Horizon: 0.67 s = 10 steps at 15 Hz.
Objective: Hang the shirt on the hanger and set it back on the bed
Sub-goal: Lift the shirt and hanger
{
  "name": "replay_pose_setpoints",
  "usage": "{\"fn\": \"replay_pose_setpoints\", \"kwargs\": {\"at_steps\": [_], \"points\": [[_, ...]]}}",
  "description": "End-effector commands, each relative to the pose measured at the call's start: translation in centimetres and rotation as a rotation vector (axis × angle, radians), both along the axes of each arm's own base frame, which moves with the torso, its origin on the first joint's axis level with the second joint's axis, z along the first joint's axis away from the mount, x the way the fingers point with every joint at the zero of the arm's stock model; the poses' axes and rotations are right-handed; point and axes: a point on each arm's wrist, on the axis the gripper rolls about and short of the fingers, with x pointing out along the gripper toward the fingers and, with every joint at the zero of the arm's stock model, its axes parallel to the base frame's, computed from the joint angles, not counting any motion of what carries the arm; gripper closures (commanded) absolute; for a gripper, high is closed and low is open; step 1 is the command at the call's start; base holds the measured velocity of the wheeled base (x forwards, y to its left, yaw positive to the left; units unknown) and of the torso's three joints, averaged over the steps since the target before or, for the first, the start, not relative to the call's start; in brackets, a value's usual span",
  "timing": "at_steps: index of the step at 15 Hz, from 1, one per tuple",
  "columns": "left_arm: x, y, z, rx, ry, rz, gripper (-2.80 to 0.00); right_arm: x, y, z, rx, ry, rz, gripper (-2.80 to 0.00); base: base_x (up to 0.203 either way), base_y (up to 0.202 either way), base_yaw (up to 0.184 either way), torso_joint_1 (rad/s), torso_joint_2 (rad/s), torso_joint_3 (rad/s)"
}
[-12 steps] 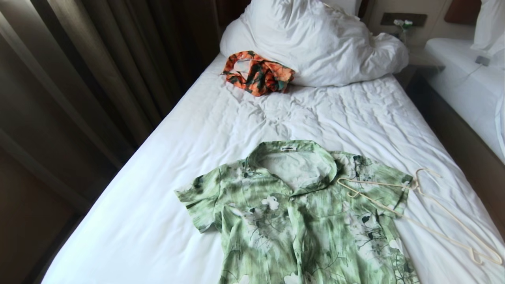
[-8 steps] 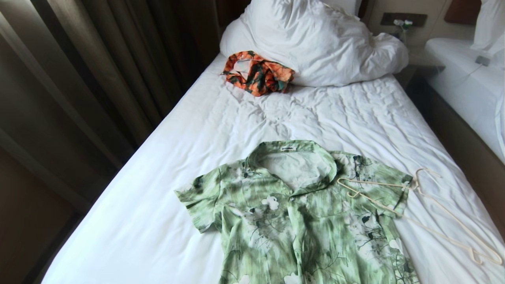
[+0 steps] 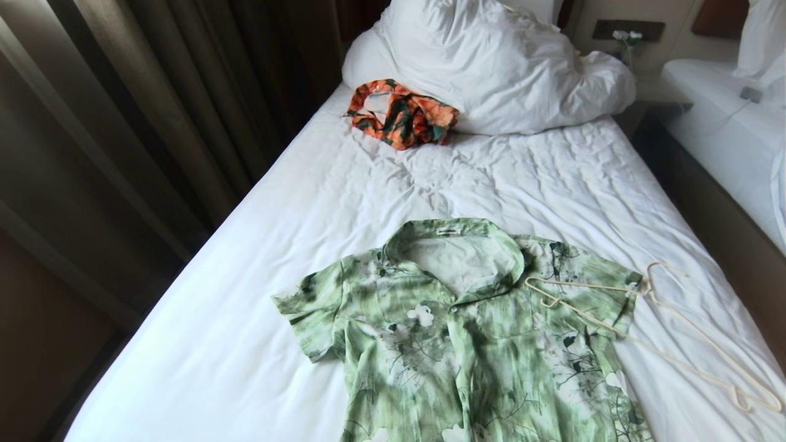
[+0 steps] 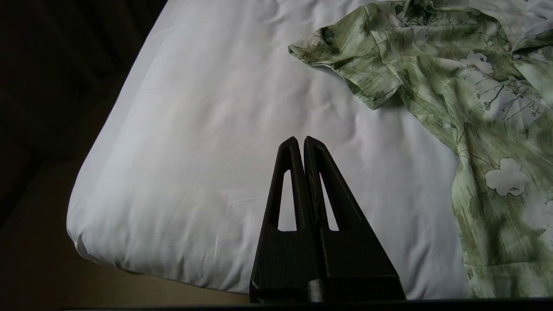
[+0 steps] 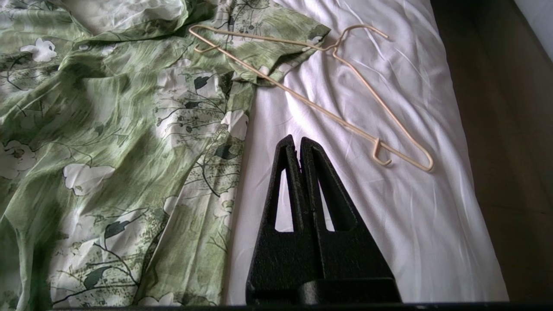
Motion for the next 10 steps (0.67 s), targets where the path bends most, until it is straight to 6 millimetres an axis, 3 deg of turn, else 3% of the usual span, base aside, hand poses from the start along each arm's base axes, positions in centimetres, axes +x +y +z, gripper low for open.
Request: {"fn": "replay_pose_setpoints", "kwargs": {"at_steps": [1,5,10], "points": [[0.0,0.0,0.0,0.000,0.002,0.000,0.00,0.0,0.0,0.1,-0.002,-0.003,0.002,0.00,0.000,0.000,0.000,0.000,0.00,0.000],[0.0,0.0,0.0,0.000,0.002,0.000,0.00,-0.3,0.0,2.6,-0.003,-0.030,0.011,0.00,0.000,0.000,0.000,0.000,0.00,0.000],[0.0,0.0,0.0,0.000,0.002,0.000,0.00,1.2,0.0,6.8,0.001,0.045,0.008,0.00,0.000,0.000,0.000,0.000,0.00,0.000]]}}
